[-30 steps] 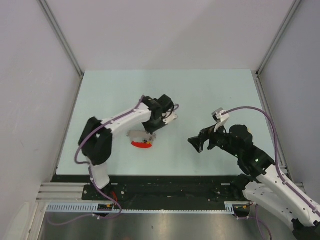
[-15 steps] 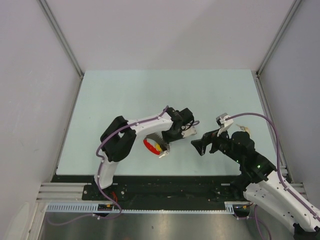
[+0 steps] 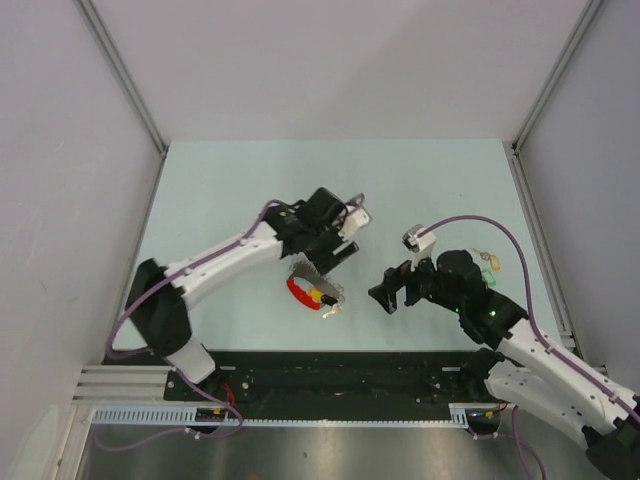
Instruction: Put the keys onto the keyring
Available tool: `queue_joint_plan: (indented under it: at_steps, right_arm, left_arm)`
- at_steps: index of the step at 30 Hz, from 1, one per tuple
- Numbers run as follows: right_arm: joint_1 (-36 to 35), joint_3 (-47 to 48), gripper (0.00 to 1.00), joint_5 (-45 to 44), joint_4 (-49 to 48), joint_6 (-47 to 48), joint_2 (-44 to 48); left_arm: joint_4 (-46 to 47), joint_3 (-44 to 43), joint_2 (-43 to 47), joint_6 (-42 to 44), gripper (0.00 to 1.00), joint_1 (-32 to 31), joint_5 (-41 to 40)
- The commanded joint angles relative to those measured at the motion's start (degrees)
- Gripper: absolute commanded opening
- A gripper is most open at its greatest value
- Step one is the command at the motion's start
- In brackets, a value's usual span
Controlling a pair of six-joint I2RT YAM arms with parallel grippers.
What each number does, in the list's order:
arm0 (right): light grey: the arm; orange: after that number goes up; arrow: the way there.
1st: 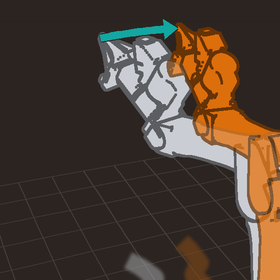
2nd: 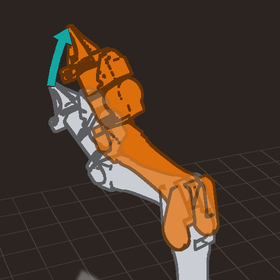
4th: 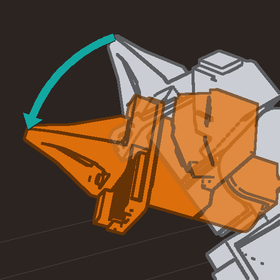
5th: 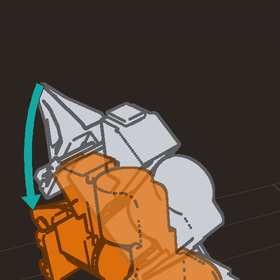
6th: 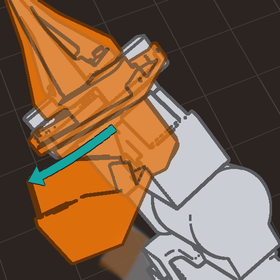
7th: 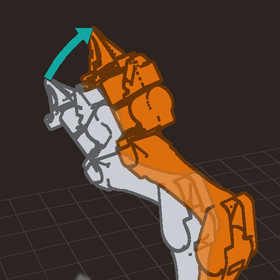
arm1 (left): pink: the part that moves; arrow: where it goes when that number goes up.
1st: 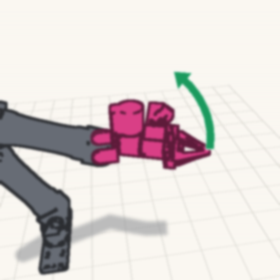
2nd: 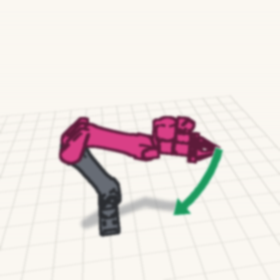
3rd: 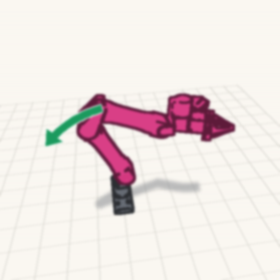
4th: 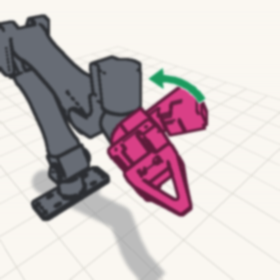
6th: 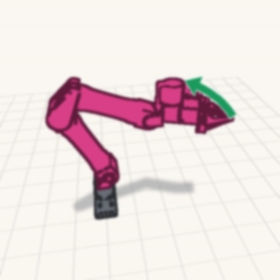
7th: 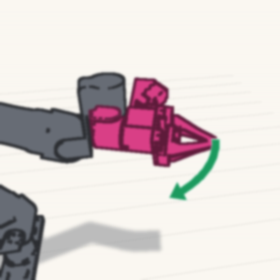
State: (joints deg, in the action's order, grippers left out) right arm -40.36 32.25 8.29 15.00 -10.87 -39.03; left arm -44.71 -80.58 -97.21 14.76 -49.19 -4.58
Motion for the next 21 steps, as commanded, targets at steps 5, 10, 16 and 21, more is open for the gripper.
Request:
queue_joint_plan:
  at_steps: [5, 10, 16, 21]
  right_arm:
    - [-3.3, 9.0, 0.93, -1.3, -1.5, 10.1, -17.3]
    - [-7.1, 13.3, 0.84, -6.4, -2.1, 18.5, -28.5]
    - [-7.5, 19.9, 0.66, -6.3, -0.1, 26.6, -41.6]
    - [-7.5, 22.9, 0.51, -3.0, -0.7, 31.7, -47.8]
  left_arm:
    - [5.6, 7.8, 23.7, -12.3, 1.00, 7.7, -6.9]
    - [13.9, 17.5, 39.5, -14.1, 1.00, 10.6, -8.9]
    - [20.0, 27.7, 50.3, -14.5, 1.00, 11.7, -11.6]
    - [21.2, 31.9, 52.2, -14.3, 1.00, 13.4, -12.3]
